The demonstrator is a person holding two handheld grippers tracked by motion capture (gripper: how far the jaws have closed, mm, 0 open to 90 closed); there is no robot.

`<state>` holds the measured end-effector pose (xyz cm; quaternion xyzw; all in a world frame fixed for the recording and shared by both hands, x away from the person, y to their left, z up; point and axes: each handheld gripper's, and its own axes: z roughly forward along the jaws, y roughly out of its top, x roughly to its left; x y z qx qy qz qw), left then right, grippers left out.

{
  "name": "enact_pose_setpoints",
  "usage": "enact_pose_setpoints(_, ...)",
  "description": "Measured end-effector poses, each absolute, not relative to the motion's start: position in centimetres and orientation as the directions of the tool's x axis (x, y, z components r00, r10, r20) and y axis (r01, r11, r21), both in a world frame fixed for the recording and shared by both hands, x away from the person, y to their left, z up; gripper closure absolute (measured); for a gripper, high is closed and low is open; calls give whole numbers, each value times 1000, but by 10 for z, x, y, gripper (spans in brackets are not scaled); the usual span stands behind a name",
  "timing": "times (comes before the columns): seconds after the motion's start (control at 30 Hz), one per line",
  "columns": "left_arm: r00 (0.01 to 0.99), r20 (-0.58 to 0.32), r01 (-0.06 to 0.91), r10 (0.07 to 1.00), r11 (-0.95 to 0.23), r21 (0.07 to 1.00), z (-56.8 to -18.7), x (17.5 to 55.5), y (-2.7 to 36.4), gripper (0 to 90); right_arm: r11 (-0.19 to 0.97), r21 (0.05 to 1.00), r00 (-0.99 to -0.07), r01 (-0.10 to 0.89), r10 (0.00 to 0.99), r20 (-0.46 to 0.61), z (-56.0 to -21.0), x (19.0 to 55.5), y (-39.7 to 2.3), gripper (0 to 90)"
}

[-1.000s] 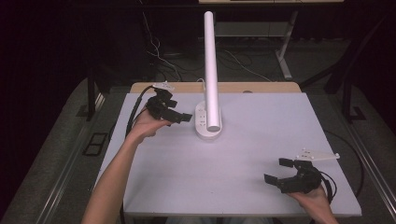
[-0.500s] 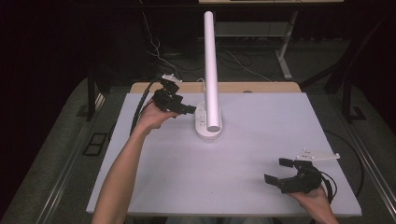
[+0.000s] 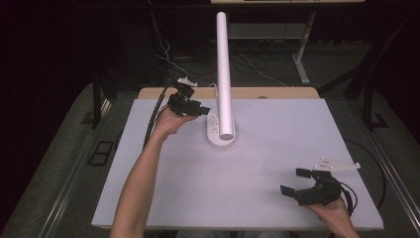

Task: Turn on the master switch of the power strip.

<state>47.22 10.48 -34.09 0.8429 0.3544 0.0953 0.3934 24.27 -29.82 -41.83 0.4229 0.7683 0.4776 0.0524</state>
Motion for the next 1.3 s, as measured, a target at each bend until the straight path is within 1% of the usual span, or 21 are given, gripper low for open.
enact_pose_setpoints(0.07, 724, -116, 527, 679, -437, 729, -344, 475, 104, 522, 186, 778, -637, 600, 700, 324, -418, 243, -298, 3)
enact_pose_setpoints(0.27, 709, -147, 542, 690, -399, 739, -352, 483, 105, 598, 186, 779, -638, 599, 698, 324, -418, 243, -298, 3)
enact_pose_setpoints(0.33, 694, -170, 551, 699, -366, 750, -354, 485, 105, 624, 186, 778, -638, 600, 698, 325, -418, 243, -298, 2)
enact_pose_setpoints(0.4, 687, -180, 557, 704, -351, 753, -356, 488, 106, 675, 187, 778, -639, 600, 697, 325, -418, 243, -298, 3)
enact_pose_setpoints(0.47, 683, -187, 562, 706, -344, 752, -359, 491, 108, 693, 188, 778, -640, 600, 697, 325, -418, 243, -298, 3)
enact_pose_setpoints(0.57, 640, -252, 592, 725, -257, 764, -363, 495, 109, 748, 193, 778, -643, 598, 695, 321, -418, 245, -299, 2)
enact_pose_setpoints(0.7, 617, -291, 610, 731, -211, 764, -367, 501, 116, 778, 194, 777, -643, 598, 696, 321, -419, 245, -300, 2)
enact_pose_setpoints(0.77, 606, -300, 616, 737, -197, 762, -370, 503, 116, 810, 194, 777, -643, 599, 695, 321, -419, 245, -300, 3)
enact_pose_setpoints(0.9, 600, -318, 624, 734, -181, 760, -375, 505, 114, 845, 193, 778, -643, 599, 695, 323, -419, 245, -299, 3)
enact_pose_setpoints(1.0, 597, -315, 627, 738, -184, 757, -378, 507, 111, 892, 192, 778, -643, 599, 694, 323, -420, 245, -299, 3)
enact_pose_setpoints(1.3, 598, -310, 639, 739, -206, 741, -389, 509, 102, 899, 198, 778, -647, 597, 692, 320, -420, 246, -299, 3)
